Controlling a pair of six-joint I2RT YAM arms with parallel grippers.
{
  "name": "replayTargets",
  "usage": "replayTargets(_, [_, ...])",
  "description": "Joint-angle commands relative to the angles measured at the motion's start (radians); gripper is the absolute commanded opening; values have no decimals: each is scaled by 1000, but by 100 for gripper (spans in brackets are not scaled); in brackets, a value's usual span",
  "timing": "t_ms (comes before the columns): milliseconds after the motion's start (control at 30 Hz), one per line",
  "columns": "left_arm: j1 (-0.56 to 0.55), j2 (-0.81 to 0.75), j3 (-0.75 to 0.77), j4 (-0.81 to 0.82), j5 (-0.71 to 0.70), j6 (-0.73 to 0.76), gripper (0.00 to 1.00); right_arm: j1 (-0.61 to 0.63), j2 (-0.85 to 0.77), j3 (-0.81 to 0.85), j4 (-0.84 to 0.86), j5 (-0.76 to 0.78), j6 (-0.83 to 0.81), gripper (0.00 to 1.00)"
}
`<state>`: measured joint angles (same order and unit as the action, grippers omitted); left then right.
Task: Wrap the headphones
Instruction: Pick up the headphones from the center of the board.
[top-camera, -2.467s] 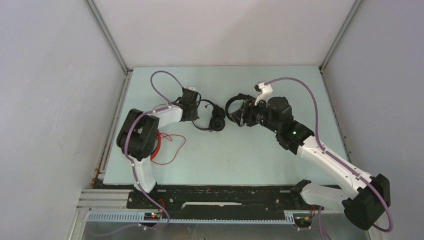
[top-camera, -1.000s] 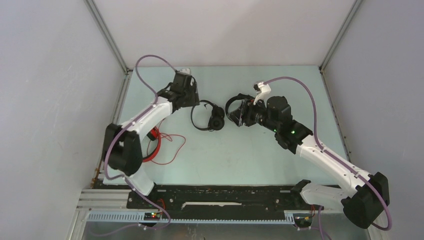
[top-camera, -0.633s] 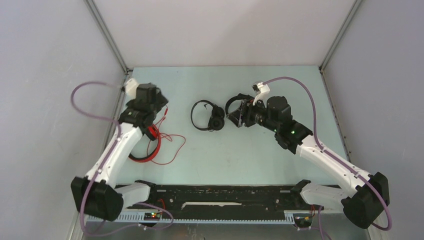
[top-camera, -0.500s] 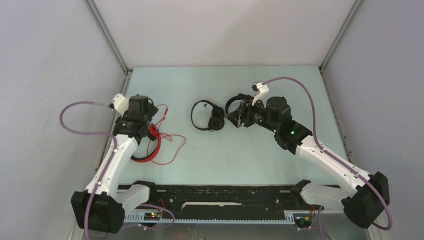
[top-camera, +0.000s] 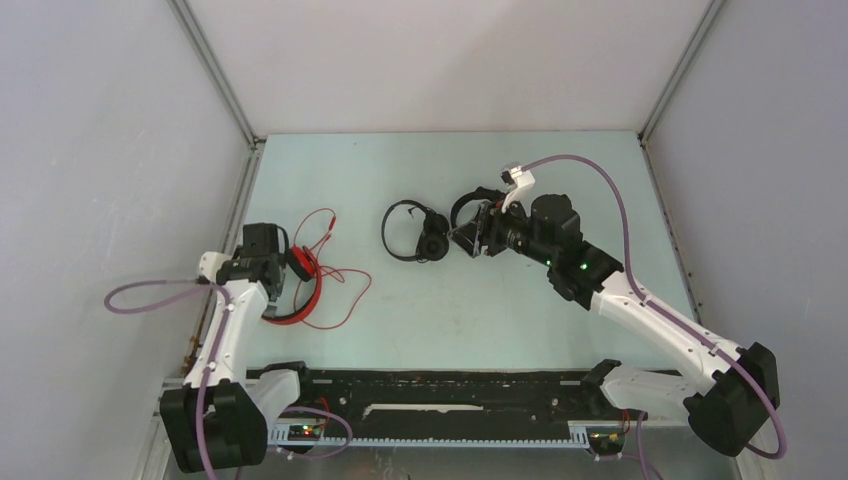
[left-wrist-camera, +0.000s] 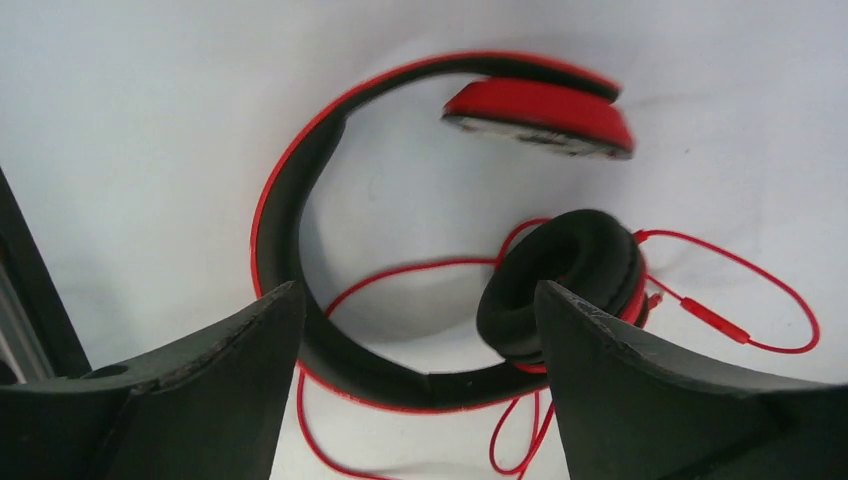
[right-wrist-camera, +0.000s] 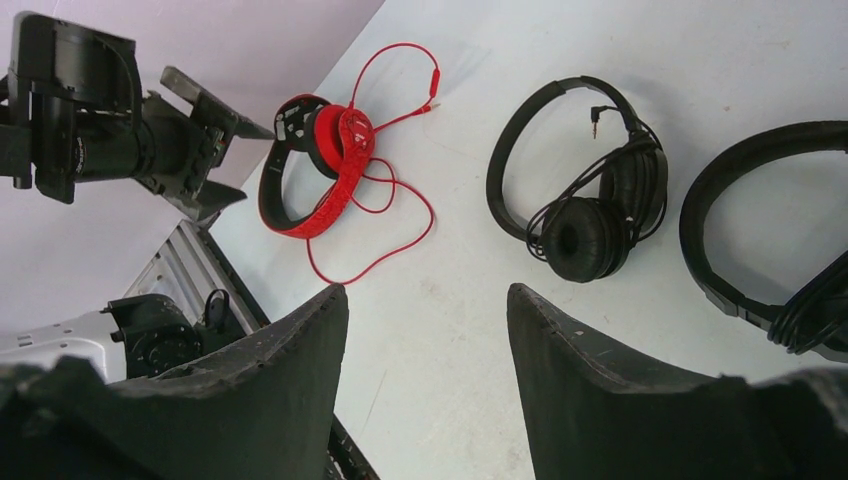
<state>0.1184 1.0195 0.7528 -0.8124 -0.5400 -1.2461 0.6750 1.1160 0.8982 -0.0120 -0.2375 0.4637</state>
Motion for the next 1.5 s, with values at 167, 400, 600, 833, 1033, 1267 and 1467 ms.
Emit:
replayTargets(167, [12,36,-106,-75,131,-310,83,3,5,2,71,-11,6,62])
replayTargets(400, [17,229,-93,-76,163,-339,78,3,-9,2,56,1,-15,62])
replayTargets(600, [17,312,-89,0,159,-342,47,3,-33,1,35,19,-25,62])
replayTargets(833, [17,342,53,-211,38,-323,0,3,-48,2,24,33,-34,62])
replayTargets(1033, [6,210,199,-341,-128,-269,0,-4,-46,2,37,43,-38,63])
replayTargets(1267, [-77,19,281,-193,-292,81,0,-10,-49,2,85,50,-68,64])
replayTargets(1467, [-228,-182,231,241,-199,685,0,-17,-59,2,156,-3,-151,66])
